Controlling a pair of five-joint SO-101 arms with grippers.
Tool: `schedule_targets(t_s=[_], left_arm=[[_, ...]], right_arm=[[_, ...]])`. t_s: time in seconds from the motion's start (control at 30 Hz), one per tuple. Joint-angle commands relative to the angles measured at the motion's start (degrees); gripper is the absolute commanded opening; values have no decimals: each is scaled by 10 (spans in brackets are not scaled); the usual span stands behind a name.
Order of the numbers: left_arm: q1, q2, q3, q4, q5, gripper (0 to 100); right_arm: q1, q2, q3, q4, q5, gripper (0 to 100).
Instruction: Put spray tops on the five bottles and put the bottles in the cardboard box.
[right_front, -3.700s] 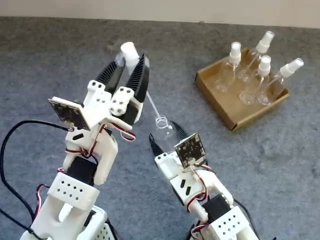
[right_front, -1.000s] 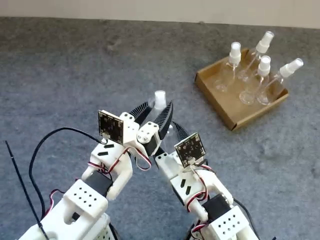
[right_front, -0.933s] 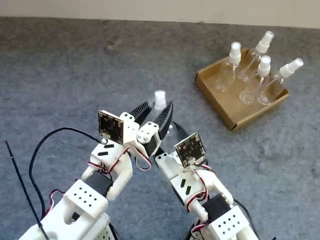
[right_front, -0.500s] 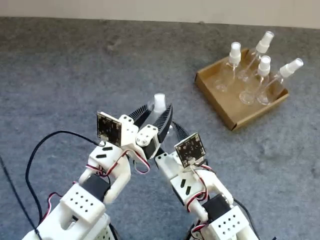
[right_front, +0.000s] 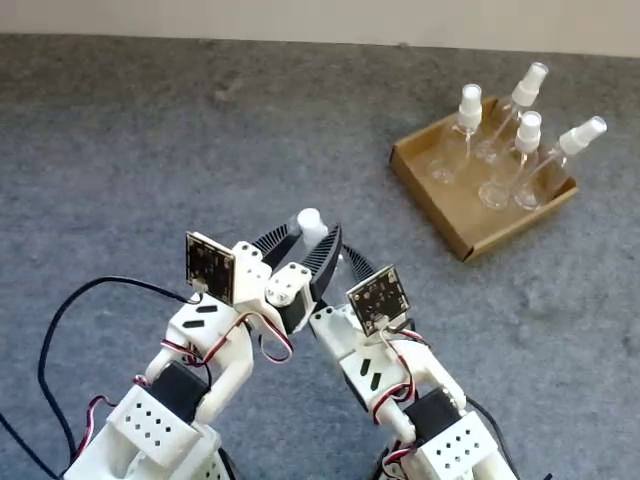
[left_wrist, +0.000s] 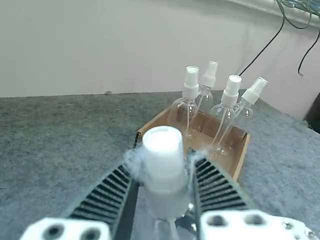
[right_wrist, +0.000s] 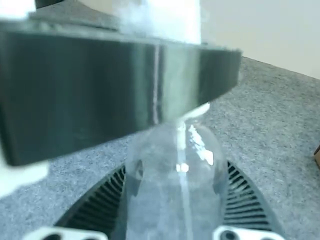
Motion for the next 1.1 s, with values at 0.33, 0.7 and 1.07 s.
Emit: schedule_targets(t_s=[0.33,0.7,1.07], left_arm=[[2,-8,-7,60,-7,187],[-1,-10,-9,62,-8,194],[0,-10,-33,98,-8,194]], right_arm=[[9,-8,73,1,-5,170],[9,-8,73,1,-5,170],[9,-8,73,1,-5,170]])
